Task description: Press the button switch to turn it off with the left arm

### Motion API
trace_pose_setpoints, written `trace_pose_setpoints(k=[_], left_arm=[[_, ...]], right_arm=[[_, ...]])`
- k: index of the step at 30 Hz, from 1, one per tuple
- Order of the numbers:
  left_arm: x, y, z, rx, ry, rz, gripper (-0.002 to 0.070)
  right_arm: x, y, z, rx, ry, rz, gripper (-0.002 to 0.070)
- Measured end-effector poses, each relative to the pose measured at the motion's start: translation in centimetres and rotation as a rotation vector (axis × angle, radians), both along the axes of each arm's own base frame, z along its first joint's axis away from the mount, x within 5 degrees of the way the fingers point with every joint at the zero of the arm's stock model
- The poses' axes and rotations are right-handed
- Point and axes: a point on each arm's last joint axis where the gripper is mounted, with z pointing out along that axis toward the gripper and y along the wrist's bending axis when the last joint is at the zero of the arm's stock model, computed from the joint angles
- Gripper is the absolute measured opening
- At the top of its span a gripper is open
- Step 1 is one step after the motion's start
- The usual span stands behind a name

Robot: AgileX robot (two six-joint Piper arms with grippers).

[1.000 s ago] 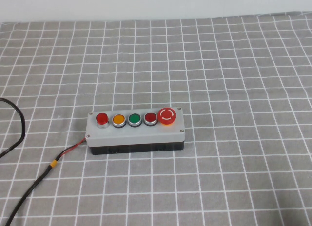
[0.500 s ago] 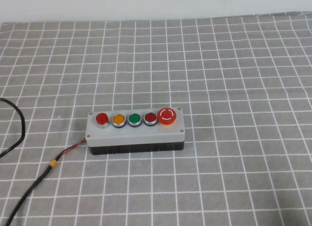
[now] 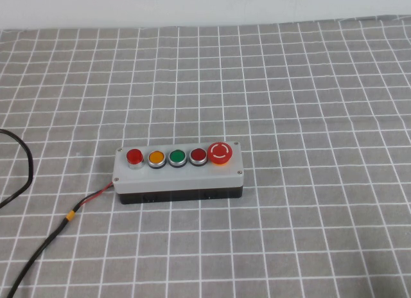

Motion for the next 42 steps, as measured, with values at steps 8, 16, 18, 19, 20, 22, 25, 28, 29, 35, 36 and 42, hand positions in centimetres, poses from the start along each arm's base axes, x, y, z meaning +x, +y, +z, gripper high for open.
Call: trace_pose_setpoints(k=[8,16,18,19,20,22,25,28,29,35,36,42], left_arm=[[0.5,0.3,-6.0,0.025,-0.018,0.071,-0.0003],[0.2,0.3,-8.7,0.039,0.000,0.070,-0.0003],[0.1,0.3,-9.0,0.043,0.035,0.069,-0.0003],[0.1,0.3,-9.2,0.042,0.057,0.068,-0.0003],[0.1,0.3,-9.4,0.039,0.078,0.067,-0.0003],[-0.1,0.3,-9.8,0.035,0.124,0.065,-0.0003],[-0.1,0.3,-10.0,0.034,0.148,0.064,-0.0003],[-0.1,0.3,-10.0,0.034,0.148,0.064,-0.0003],[-0.1,0.3,-10.0,0.034,0.148,0.064,-0.0003],[-0.1,0.3,-10.0,0.034,0.148,0.064,-0.0003],[-0.1,0.3,-10.0,0.034,0.148,0.064,-0.0003],[-0.1,0.3,-10.0,0.034,0.148,0.064,-0.0003]], right_arm=[[0.0,0.0,0.0,0.000,0.000,0.000,-0.0018],[0.0,0.0,0.0,0.000,0.000,0.000,-0.0018],[0.0,0.0,0.0,0.000,0.000,0.000,-0.0018],[0.0,0.0,0.0,0.000,0.000,0.000,-0.0018],[0.0,0.0,0.0,0.000,0.000,0.000,-0.0018],[0.0,0.0,0.0,0.000,0.000,0.000,-0.0018],[0.0,0.0,0.0,0.000,0.000,0.000,-0.0018],[0.0,0.0,0.0,0.000,0.000,0.000,-0.0018],[0.0,0.0,0.0,0.000,0.000,0.000,-0.0018],[0.0,0.0,0.0,0.000,0.000,0.000,-0.0018],[0.0,0.0,0.0,0.000,0.000,0.000,-0.0018],[0.0,0.0,0.0,0.000,0.000,0.000,-0.0018]])
